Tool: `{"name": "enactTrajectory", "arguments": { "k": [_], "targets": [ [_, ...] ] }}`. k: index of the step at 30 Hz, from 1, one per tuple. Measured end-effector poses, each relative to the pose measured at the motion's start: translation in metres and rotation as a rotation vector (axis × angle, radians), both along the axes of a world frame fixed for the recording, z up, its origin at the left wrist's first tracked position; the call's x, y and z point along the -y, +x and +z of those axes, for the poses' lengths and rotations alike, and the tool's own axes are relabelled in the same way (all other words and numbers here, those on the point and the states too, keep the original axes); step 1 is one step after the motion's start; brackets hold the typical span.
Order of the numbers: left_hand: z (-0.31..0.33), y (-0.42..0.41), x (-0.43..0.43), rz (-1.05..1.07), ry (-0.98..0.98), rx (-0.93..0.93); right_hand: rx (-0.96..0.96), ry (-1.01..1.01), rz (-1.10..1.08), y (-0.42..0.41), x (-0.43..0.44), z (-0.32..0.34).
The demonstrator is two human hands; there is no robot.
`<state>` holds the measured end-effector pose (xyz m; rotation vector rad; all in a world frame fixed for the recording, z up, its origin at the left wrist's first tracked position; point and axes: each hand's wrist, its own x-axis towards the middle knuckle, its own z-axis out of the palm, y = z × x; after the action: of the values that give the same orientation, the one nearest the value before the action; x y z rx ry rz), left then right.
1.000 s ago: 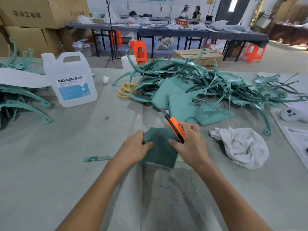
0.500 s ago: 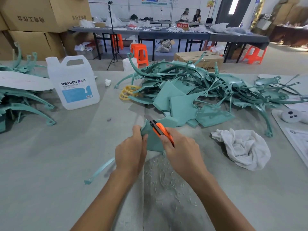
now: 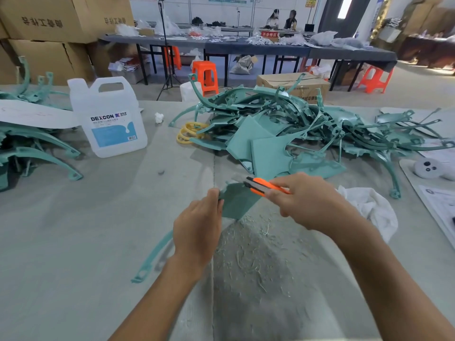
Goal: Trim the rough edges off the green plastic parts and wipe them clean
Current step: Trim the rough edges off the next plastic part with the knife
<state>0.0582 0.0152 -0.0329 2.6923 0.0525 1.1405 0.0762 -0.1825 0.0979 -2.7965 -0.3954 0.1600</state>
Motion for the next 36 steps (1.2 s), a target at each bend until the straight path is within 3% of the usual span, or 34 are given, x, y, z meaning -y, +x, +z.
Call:
{"name": "enactTrajectory", "arguments": {
  "k": [5, 11, 14, 18, 24, 30, 34, 36],
  "targets": [
    [0.012, -0.002, 0.013, -0.046, 0.133, 0.000, 0.093, -0.209, -0.087, 0.003, 0.024, 0.004],
    [0.016, -0.004, 0.020, -0.031, 0.137, -0.054, 0.164, -0.226, -0.145, -0.004, 0.038, -0.010],
    [0.013, -0.005, 0.014, -0.013, 0.062, -0.031, 0.221, -0.120, -0.203, -0.010, 0.038, -0.014],
    [0.012, -0.003, 0.012, 0.041, 0.096, -0.024, 0.192, 0.160, -0.067, -0.032, 0.007, -0.021],
    [0.009, -0.005, 0.010, 0.020, 0.003, -0.034, 0.141, 0.106, -0.019, -0.031, -0.007, -0.038],
    [0.003, -0.010, 0.006, 0.013, -0.047, -0.009, 0.264, -0.121, -0.246, -0.015, 0.040, -0.035],
    [0.003, -0.008, 0.010, 0.017, -0.042, 0.001, 0.308, 0.129, -0.091, -0.042, 0.018, -0.044],
    [0.003, -0.008, 0.011, -0.001, -0.048, 0.010, 0.294, 0.163, -0.001, -0.048, 0.001, -0.051]
  ]
}}
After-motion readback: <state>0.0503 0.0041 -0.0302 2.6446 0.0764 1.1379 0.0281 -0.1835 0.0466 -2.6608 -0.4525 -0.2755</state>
